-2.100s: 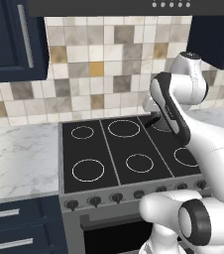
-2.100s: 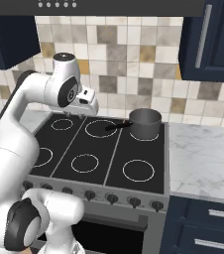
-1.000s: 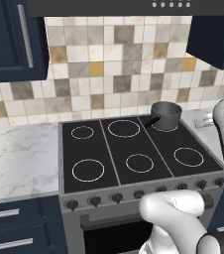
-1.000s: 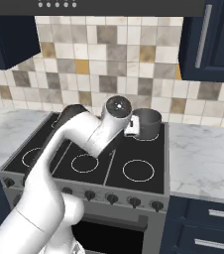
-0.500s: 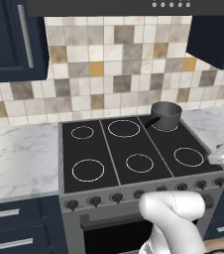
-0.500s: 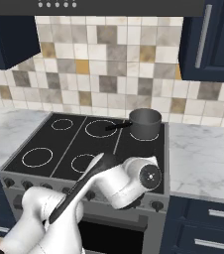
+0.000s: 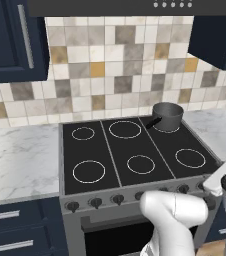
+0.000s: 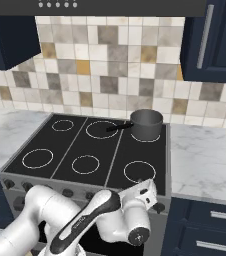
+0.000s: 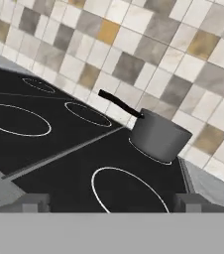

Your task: Turn on the rear right burner of the stove.

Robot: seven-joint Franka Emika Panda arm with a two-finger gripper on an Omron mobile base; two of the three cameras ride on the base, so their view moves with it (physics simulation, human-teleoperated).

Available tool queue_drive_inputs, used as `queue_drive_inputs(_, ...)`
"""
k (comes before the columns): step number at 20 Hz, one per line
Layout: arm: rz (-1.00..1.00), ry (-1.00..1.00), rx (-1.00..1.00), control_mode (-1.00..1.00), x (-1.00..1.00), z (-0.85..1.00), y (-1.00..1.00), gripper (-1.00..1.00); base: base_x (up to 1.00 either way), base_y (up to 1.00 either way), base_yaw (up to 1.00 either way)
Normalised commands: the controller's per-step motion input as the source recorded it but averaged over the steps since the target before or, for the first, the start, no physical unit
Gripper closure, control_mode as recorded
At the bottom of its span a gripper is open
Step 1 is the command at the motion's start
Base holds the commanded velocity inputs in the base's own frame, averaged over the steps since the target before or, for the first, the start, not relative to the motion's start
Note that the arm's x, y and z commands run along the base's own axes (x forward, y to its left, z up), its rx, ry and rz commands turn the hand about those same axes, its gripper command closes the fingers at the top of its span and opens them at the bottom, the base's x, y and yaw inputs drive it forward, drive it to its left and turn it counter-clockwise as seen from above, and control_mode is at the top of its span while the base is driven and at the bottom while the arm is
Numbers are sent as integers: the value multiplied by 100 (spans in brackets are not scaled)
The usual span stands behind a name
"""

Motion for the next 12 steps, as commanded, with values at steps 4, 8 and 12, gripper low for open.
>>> queue_drive_inputs(4,0,-56,-13,-100,0,-100,-11,-100,0,0,0)
queue_drive_inputs(8,0,-10,-9,-100,0,-54,-22,-100,0,0,0)
queue_drive_inputs(12,0,0,21,-100,0,-23,-67,-100,0,0,0)
